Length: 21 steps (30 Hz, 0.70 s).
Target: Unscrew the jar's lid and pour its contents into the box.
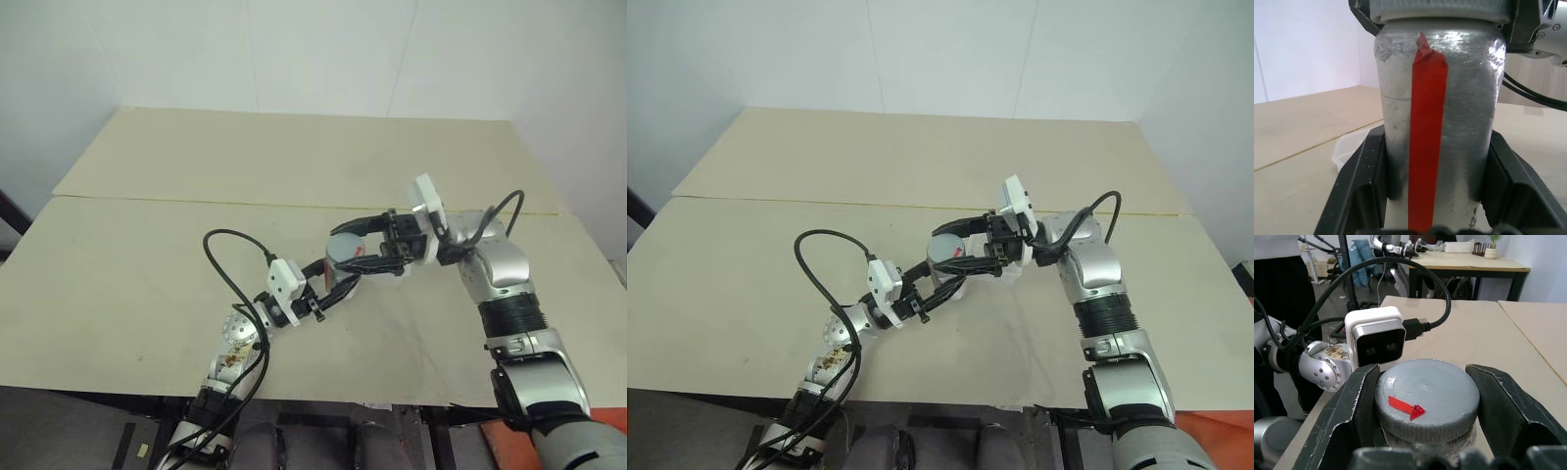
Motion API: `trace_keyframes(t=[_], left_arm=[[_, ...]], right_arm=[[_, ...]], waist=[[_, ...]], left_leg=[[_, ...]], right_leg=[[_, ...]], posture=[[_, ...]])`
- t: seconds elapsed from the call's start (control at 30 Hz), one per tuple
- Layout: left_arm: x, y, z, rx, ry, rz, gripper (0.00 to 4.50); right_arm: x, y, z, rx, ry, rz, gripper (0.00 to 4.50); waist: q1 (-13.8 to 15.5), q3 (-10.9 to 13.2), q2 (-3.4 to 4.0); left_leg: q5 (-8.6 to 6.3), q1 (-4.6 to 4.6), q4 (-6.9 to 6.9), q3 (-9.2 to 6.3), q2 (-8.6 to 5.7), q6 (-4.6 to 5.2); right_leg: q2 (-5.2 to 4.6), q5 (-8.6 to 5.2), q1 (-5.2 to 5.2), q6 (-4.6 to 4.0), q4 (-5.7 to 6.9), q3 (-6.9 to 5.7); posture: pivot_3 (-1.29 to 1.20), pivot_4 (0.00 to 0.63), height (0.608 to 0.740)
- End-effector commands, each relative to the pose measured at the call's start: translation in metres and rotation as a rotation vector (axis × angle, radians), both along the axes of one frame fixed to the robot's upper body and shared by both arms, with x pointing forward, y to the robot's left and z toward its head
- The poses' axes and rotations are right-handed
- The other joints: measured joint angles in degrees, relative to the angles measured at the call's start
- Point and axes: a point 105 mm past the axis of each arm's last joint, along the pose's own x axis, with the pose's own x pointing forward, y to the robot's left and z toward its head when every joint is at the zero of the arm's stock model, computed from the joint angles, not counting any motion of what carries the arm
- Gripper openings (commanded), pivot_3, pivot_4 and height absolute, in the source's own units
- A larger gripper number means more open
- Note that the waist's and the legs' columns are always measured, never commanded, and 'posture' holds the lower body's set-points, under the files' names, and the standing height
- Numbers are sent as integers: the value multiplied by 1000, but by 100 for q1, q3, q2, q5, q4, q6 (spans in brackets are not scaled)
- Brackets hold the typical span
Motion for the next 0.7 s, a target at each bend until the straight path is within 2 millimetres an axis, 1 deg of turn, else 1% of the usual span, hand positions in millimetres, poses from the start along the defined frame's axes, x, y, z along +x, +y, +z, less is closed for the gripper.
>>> trace_keyframes(t=[0.03,0.07,0.1,0.17,0.27,0.43,0.53,0.7], left_arm=[[-6,-4,15,-4,-76,-26,2098],[-7,-4,15,-4,-75,-26,2098],[-7,-4,14,-3,-73,-25,2098],[-6,-3,13,0,-70,-24,2098],[-4,-1,14,-1,-69,-21,2098],[-1,-2,16,-4,-73,-21,2098],[-1,-3,15,-2,-74,-25,2098],[1,-5,14,-3,-76,-27,2098]], right_arm=[[5,-4,20,70,9,5,3492],[4,-6,23,88,12,15,3674],[2,-9,25,97,1,20,3990],[1,-12,26,103,-69,-5,4471],[2,-17,25,101,-107,-43,4471],[-6,-26,24,102,-145,-33,4471],[-7,-24,32,134,-128,-61,4471],[-26,-14,38,158,-157,-62,4471]], waist=[[-2,0,0],[-1,0,0],[5,0,0],[12,1,1],[6,1,2],[11,1,2],[7,3,4],[8,3,5]], left_leg=[[0,1,0,0,0,0],[0,1,0,-1,1,0],[0,1,-1,-1,2,0],[0,-1,-1,-1,1,-1],[0,-4,0,0,0,-1],[1,-6,0,2,0,-1],[1,-5,0,2,0,-1],[0,-4,-1,-3,3,0]], right_leg=[[0,0,-1,0,2,0],[0,0,-1,0,2,-1],[0,0,0,-1,2,-1],[-1,0,0,-1,1,-2],[-2,2,0,2,1,-2],[-3,2,0,3,-1,-2],[-3,2,-2,3,-2,-1],[-2,2,-2,3,-2,-4]], posture=[[0,150,740],[0,150,740],[0,150,740],[0,150,740],[0,150,740],[0,150,740],[0,150,740],[0,150,740]])
